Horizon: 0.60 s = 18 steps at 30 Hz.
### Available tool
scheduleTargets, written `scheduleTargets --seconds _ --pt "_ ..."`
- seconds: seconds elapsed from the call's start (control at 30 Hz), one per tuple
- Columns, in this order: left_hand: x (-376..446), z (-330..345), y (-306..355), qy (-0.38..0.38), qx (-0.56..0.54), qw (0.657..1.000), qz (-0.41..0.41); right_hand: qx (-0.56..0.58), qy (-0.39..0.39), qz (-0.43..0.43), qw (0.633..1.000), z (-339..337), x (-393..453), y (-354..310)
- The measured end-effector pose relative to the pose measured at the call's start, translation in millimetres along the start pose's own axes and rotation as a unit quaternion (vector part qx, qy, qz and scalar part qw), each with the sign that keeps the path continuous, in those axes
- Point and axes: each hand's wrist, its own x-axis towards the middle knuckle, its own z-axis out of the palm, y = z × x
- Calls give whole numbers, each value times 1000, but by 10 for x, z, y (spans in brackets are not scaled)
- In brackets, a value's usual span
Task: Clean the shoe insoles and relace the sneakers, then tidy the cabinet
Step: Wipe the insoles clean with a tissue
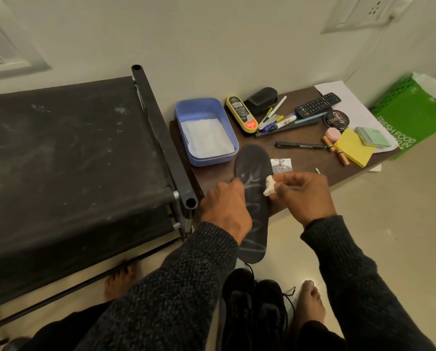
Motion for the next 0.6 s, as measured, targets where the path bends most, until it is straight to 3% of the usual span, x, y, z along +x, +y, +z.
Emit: scheduleTargets --seconds 0.13,0.27,0.43,0.6 --pt "-16 -42 -12 -6 10 1000 -8 -178 -3 -74 981 102 29 106" --pt "-26 -77 -43 -46 18 999 -15 -327 3 -157 932 244 105 279" --pt "-40 -84 -75 -62 17 998 -5 -337 -3 -182 924 279 130 276" --pt "-60 -78 -61 -58 13 998 -13 -335 -90 -276 897 433 -255 249"
